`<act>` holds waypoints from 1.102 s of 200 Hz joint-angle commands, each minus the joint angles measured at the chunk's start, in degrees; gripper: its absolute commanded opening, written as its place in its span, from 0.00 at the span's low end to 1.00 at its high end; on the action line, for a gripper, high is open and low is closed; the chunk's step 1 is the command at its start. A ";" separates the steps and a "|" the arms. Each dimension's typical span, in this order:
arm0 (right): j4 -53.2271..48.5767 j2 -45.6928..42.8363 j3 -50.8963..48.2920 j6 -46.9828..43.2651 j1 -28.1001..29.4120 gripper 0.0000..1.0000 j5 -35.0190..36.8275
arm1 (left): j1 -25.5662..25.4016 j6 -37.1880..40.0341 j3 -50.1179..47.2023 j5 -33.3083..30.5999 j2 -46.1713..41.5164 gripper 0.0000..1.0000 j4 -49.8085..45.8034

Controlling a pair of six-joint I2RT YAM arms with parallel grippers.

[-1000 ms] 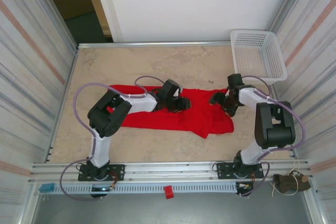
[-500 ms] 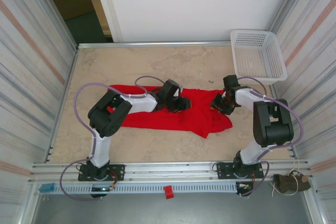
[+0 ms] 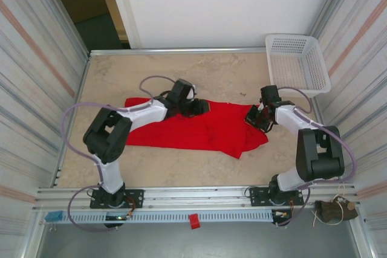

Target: Fold the inside-out t-shirt

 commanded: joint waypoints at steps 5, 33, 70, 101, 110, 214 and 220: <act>-5.94 -3.39 1.82 -1.90 -1.89 0.00 0.32 | 3.11 5.00 -4.20 -1.84 -4.51 0.42 -5.08; -10.12 -5.98 2.78 -3.05 -3.60 0.00 2.24 | 5.10 6.71 -7.59 -2.91 -7.46 0.43 -6.46; -16.56 -11.04 5.38 -4.64 -6.26 0.00 6.87 | 5.78 8.94 -10.71 -4.67 -9.90 0.43 -8.22; -20.05 -13.26 8.53 -6.18 -7.91 0.00 8.17 | 7.19 9.65 -12.52 -5.93 -10.46 0.43 -8.07; -20.79 -13.11 9.34 -6.55 -8.07 0.00 8.62 | 7.91 9.80 -12.60 -6.21 -10.32 0.43 -8.17; -25.59 -13.65 16.78 -3.30 -0.05 0.00 11.21 | 11.53 10.64 -17.77 -6.83 -6.87 0.43 -5.26; -25.88 -13.53 17.33 -2.46 1.19 0.00 11.90 | 11.58 10.49 -17.80 -6.55 -6.61 0.43 -4.79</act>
